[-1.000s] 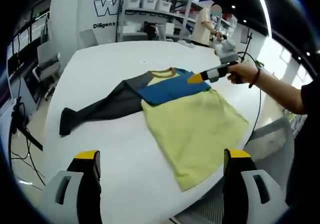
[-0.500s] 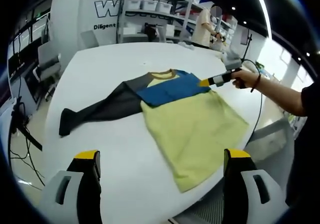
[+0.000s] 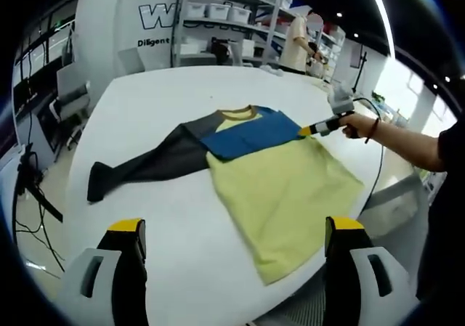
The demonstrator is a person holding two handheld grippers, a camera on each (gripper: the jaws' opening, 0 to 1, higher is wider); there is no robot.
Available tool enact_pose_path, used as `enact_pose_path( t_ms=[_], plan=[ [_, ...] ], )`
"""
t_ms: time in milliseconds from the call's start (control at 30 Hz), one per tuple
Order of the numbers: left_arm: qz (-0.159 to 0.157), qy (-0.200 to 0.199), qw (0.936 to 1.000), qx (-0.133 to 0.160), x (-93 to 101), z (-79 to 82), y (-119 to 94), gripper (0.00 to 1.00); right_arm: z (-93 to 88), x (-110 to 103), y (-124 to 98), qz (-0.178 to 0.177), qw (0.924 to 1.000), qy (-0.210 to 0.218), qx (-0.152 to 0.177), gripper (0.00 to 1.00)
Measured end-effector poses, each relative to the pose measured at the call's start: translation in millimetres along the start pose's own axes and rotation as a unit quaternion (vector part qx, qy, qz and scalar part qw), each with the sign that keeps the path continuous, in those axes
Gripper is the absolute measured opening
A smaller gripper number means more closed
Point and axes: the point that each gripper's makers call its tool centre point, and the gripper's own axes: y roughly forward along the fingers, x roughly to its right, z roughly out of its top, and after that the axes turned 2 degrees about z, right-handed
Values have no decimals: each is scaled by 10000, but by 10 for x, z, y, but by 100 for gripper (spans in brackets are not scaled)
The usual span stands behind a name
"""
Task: Fold the garment on the visible template until the final outline fits inside the template.
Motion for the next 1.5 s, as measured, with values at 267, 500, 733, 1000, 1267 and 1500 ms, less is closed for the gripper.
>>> enact_pose_path(
  t_ms=[267, 500, 733, 1000, 1267, 1500],
  plan=[
    [28, -10, 10000, -71, -15, -36, 6, 99, -37, 57, -20, -90, 9999, 133, -30, 7],
    [13, -24, 9999, -97, -8, -43, 9, 99, -35, 108, -34, -119, 9999, 80, -53, 2],
    [-29, -41, 10000, -70, 7, -27, 12, 99, -41, 198, -40, -192, 9998, 37, -86, 0],
    [-43, -35, 9999, -105, 1, -30, 23, 99, -50, 358, -83, -249, 9993, -187, -203, 0],
    [-70, 14, 9999, -140, 3, -25, 48, 99, -56, 600, -141, -392, 9972, -540, -351, 0],
    [-76, -119, 9999, -60, -3, 6, 79, 99, -100, 775, -155, -501, 9965, -553, -377, 0]
  ],
)
